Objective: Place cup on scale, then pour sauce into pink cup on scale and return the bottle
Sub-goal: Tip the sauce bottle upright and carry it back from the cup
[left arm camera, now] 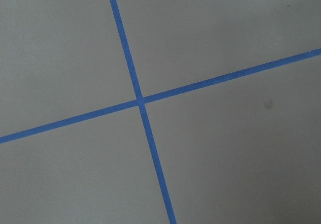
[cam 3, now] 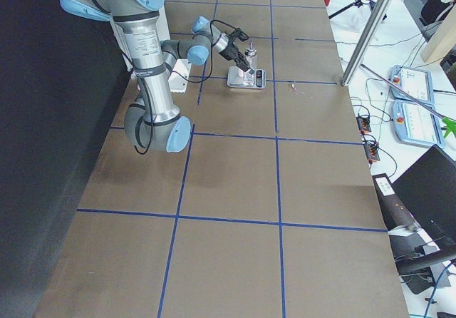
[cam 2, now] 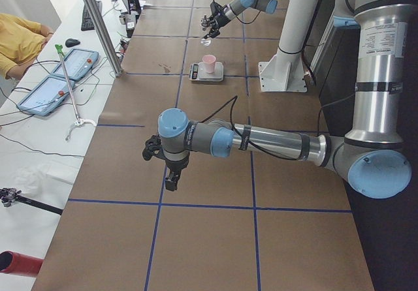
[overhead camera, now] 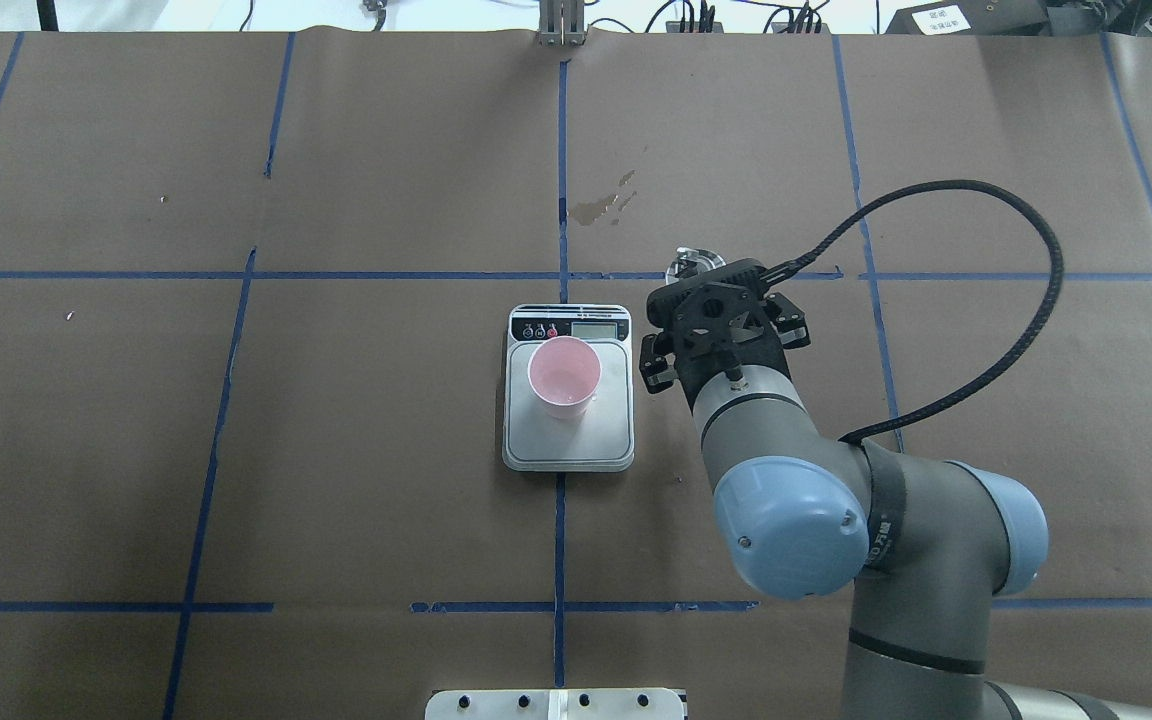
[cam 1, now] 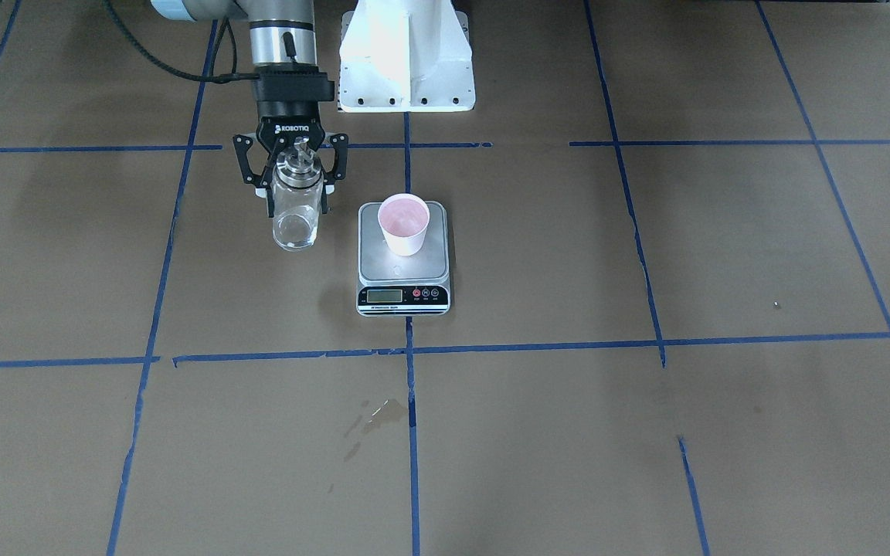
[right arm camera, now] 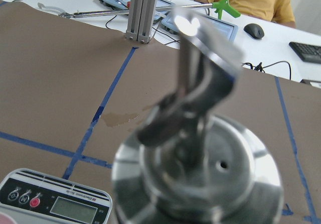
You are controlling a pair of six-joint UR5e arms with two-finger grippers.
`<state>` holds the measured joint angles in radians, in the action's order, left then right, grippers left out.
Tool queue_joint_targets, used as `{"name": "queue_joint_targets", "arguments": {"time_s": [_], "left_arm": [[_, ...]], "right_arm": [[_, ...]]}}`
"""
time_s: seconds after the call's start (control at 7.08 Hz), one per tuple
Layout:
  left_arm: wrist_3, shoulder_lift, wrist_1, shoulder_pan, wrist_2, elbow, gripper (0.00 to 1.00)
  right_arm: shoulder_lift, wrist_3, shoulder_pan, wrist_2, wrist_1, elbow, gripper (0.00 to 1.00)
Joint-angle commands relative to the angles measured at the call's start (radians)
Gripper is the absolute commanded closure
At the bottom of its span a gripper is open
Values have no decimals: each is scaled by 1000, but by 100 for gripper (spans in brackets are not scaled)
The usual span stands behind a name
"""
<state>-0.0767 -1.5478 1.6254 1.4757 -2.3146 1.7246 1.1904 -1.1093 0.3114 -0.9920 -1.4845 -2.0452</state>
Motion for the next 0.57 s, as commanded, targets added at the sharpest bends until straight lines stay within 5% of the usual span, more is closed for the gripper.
{"name": "queue_joint_targets", "arguments": {"time_s": [0.0,0.42], "left_arm": [[0,0,4,0,-5,0,0],[0,0,7,-2,-5,0,0]], "right_arm": [[178,-83,15,-30,221,-7,100],[410,-87,14,18,471,13,100]]}}
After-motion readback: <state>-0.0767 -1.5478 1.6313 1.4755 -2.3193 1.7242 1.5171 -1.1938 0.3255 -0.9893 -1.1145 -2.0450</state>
